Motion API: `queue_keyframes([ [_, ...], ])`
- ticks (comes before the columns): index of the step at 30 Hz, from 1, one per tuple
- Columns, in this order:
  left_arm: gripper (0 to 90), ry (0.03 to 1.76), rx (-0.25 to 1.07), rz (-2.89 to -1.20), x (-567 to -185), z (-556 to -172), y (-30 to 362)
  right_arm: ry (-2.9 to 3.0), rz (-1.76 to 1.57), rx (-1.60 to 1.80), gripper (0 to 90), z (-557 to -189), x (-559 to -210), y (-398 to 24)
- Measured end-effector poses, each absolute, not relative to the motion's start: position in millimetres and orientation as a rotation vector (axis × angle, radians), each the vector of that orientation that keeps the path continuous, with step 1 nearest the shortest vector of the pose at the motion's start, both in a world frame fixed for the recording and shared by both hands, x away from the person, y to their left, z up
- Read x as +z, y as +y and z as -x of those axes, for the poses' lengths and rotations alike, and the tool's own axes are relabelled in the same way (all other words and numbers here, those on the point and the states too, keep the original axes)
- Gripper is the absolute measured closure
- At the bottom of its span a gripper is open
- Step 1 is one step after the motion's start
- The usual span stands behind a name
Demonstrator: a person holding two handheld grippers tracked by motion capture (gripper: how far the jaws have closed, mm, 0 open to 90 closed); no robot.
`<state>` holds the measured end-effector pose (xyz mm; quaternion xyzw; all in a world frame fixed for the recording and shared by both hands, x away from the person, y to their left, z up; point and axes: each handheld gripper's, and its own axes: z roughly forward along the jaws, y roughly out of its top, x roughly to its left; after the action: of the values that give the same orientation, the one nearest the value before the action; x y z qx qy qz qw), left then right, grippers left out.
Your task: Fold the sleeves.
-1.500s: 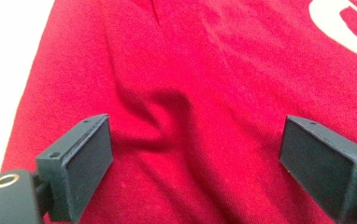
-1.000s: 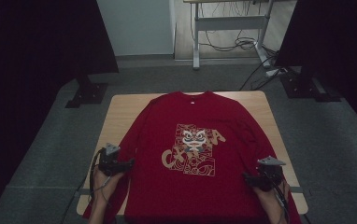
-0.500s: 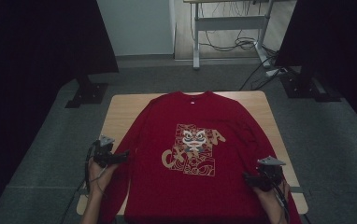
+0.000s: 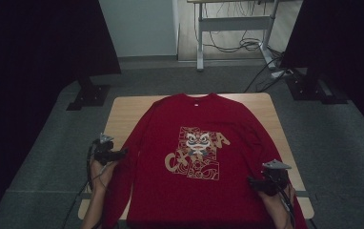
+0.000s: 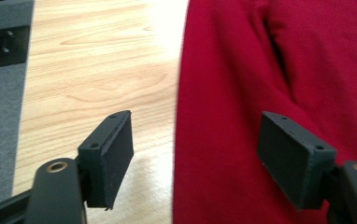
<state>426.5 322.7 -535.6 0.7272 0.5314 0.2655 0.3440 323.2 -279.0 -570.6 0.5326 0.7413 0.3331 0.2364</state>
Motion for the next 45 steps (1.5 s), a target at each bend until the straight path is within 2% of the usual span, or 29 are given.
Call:
queue_keyframes([
  [11,27.9,1.415,0.689,-1.882,-555,-431,322,2.034,-1.459,0.913,0.9,-323,-571,-279],
  [14,31.9,1.388,0.680,-1.885,-554,-428,320,2.034,-1.459,0.912,0.9,-323,-571,-279],
  [15,45.8,1.379,0.674,-1.888,-553,-427,319,2.034,-1.459,0.913,0.9,-323,-571,-279],
  [16,55.0,1.379,0.674,-1.888,-553,-427,319,2.034,-1.459,0.913,0.9,-323,-571,-279],
  [18,55.0,1.370,0.644,-1.892,-552,-425,315,2.034,-1.459,0.913,0.9,-323,-571,-279],
  [19,75.3,1.370,0.644,-1.892,-552,-425,315,2.034,-1.459,0.913,0.9,-323,-571,-279],
  [21,75.3,1.361,0.608,-1.885,-552,-425,314,2.034,-1.459,0.912,0.9,-323,-571,-279],
  [22,86.0,1.361,0.608,-1.885,-552,-425,314,2.034,-1.459,0.912,0.9,-323,-571,-279],
  [36,87.2,1.347,0.632,-1.823,-545,-419,313,2.034,-1.459,0.912,0.8,-323,-571,-279],
  [45,87.1,1.250,0.640,-1.775,-513,-408,303,2.037,-1.456,0.913,0.9,-323,-571,-279],
])
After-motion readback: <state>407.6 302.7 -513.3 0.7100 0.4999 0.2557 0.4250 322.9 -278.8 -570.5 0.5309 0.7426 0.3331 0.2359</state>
